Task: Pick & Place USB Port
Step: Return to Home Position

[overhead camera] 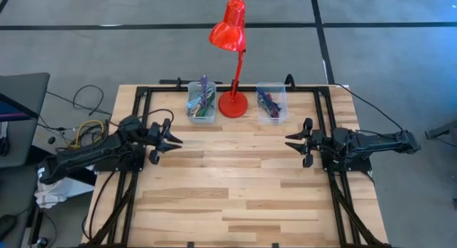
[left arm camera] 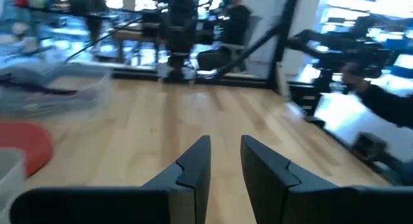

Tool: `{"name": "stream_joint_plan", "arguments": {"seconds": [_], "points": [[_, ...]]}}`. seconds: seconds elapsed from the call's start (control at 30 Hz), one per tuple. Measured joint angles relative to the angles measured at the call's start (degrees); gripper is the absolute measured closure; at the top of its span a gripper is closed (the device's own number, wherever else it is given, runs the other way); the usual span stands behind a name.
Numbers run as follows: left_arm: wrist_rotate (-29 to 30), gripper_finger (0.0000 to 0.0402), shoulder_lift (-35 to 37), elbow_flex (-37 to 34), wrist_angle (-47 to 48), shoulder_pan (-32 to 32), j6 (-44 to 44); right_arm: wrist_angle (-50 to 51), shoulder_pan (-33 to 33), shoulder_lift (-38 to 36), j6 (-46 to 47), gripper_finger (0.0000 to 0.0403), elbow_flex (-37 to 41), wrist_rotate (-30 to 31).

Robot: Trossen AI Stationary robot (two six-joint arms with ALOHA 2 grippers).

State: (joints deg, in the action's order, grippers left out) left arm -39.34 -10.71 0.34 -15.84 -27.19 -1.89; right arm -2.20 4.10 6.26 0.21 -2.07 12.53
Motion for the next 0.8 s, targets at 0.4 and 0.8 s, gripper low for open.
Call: {"name": "stream_joint_plan", "arguments": {"seconds": [0.4,0.8], "points": [[8.9,0.0316,-1.8,0.0,-1.1,3.0,1.2,0.0,0.0,0.0,-0.6,0.0295,0.0,0.9],[8.9,0.0316,-1.8,0.0,-1.4,3.0,-0.1,0.1,0.0,0.0,-0.7,0.0295,-0.1,0.9]]}}
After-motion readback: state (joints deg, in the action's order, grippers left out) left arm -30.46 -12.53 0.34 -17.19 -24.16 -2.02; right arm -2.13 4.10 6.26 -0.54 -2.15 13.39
